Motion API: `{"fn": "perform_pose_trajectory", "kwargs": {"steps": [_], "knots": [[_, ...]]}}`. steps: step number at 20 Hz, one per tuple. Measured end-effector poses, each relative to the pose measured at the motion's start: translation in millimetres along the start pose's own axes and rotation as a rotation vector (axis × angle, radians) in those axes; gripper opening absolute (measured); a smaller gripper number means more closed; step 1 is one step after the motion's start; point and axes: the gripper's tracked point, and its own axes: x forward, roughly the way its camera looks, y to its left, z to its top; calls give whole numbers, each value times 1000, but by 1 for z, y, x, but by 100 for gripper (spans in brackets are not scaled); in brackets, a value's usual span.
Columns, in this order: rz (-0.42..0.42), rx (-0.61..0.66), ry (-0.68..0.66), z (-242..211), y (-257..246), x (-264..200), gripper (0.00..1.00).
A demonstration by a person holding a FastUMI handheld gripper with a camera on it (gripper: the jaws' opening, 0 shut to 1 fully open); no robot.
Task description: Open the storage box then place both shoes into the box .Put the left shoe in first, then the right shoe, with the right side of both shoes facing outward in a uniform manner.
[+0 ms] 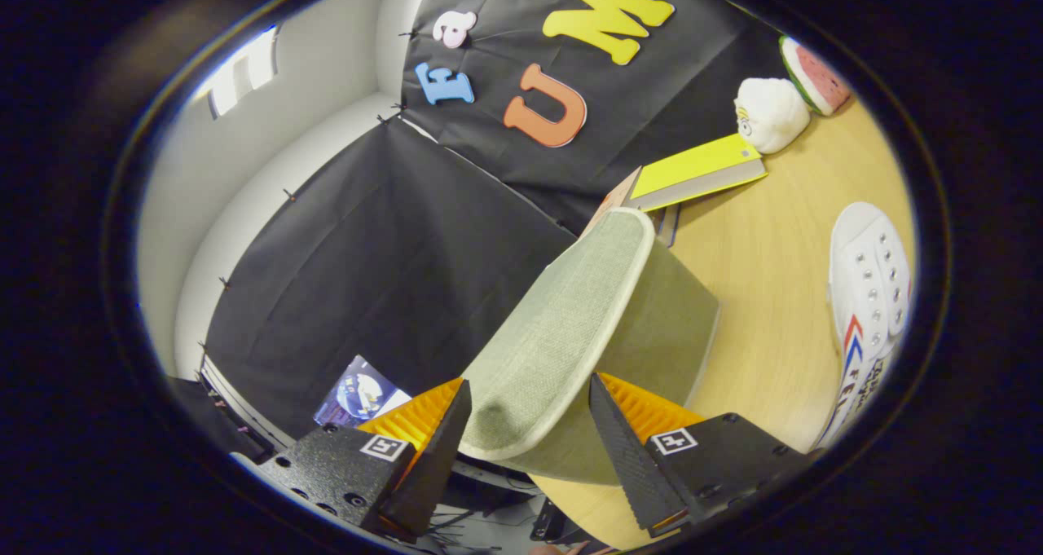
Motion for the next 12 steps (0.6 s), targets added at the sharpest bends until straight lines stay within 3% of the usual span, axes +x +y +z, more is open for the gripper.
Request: {"fn": "perform_pose_trajectory", "kwargs": {"steps": [4,9,12], "knots": [[35,40,-1,0,4,-2,79],[-8,-55,-29,8,11,-14,32],[-40,-109,-29,15,28,-12,22]]}}
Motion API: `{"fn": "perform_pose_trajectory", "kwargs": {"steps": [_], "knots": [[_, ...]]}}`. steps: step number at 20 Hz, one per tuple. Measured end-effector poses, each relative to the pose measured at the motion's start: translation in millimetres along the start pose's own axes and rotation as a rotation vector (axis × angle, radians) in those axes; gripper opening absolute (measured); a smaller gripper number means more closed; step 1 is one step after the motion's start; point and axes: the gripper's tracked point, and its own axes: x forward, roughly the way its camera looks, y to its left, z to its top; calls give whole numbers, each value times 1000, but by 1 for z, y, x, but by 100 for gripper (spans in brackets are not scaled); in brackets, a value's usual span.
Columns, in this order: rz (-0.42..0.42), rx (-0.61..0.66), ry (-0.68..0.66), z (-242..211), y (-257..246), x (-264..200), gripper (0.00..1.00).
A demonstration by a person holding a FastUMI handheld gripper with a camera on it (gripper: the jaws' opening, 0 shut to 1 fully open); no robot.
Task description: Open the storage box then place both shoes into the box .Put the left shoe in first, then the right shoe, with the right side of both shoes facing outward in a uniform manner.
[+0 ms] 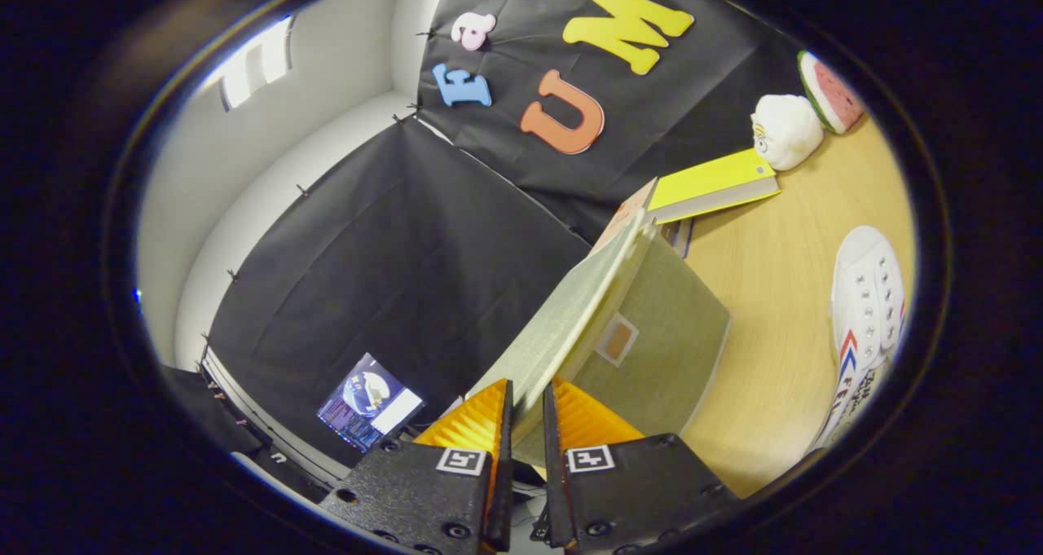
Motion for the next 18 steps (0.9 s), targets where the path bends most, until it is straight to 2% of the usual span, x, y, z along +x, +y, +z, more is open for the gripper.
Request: {"fn": "perform_pose_trajectory", "kwargs": {"steps": [2,6,12,15,16,18], "knots": [[1,-41,-19,13,22,2,17],[-21,-145,-22,35,69,20,15],[-55,-308,16,48,146,96,16],[-91,-412,28,49,174,139,22],[-109,-444,29,48,175,154,30],[-123,-472,49,44,183,177,32]]}}
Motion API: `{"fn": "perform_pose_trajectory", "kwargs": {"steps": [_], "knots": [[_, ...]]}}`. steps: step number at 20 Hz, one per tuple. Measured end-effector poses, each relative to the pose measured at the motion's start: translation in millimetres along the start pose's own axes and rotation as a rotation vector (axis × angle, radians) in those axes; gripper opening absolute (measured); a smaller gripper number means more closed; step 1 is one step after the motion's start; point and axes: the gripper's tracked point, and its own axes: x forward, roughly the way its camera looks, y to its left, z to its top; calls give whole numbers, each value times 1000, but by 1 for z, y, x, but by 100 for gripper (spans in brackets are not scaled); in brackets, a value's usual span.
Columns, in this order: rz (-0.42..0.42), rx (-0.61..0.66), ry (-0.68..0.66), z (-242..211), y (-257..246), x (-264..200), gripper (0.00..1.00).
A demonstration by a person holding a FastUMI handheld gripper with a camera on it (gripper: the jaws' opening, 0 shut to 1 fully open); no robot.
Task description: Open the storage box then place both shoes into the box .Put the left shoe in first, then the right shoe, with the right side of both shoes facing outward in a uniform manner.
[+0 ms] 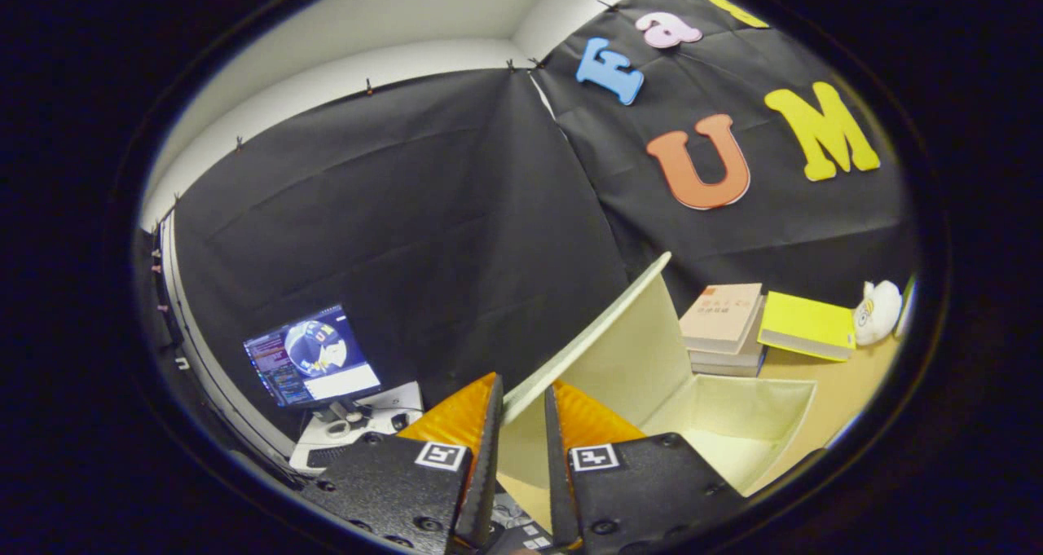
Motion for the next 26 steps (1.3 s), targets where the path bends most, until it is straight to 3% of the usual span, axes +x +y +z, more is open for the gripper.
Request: {"fn": "perform_pose_trajectory", "kwargs": {"steps": [1,5,6,10,17,22,26], "knots": [[-36,-21,-15,3,-2,5,34],[-123,-186,-91,19,7,17,93],[-130,-206,-117,19,8,11,99],[-196,-248,-177,30,2,-6,100],[-412,-257,-315,42,-56,-92,100],[-601,-223,-314,13,-124,-175,100],[-694,-165,-284,-14,-170,-236,100]]}}
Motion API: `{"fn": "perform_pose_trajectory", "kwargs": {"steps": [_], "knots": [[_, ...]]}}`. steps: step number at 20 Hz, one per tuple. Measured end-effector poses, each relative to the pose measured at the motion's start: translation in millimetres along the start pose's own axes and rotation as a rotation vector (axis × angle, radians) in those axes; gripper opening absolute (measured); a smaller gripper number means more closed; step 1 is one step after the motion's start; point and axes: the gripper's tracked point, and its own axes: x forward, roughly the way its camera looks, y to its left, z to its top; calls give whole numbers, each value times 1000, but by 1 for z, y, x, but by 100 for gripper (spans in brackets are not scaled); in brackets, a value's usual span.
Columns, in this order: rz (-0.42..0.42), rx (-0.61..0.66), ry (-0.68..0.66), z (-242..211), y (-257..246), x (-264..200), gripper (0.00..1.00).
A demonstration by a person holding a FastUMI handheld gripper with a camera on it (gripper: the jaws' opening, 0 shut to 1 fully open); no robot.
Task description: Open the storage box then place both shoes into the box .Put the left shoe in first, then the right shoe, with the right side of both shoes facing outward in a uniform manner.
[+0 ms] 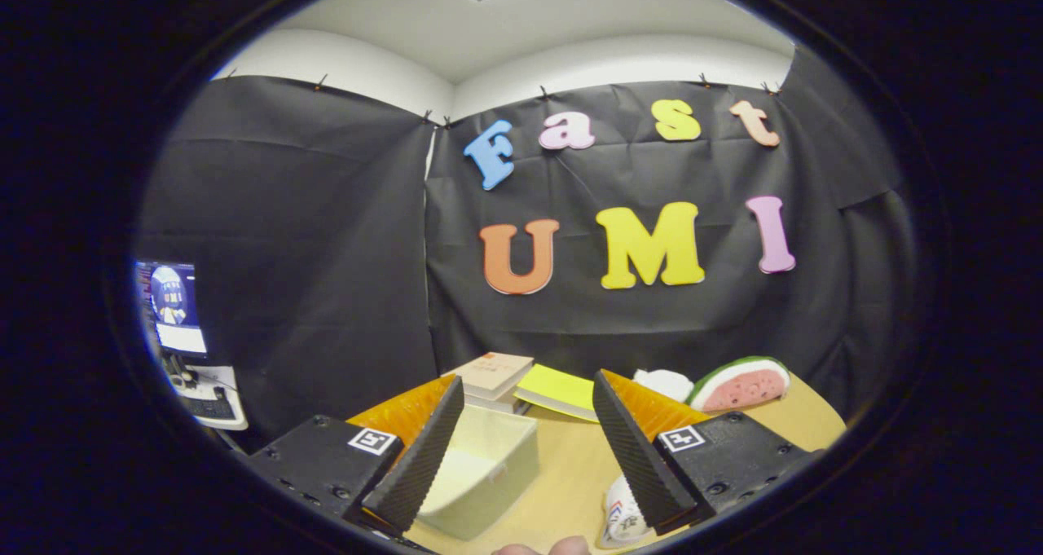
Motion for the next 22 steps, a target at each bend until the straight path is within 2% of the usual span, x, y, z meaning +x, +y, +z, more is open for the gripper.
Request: {"fn": "perform_pose_trajectory", "kwargs": {"steps": [5,8,12,18,22], "knots": [[-139,-67,118,-39,-87,-21,100],[-195,-83,294,-92,-125,-19,100],[-184,-103,563,-151,-158,-2,100],[-132,76,873,-230,-165,20,100],[-120,120,986,-248,-169,32,100]]}}
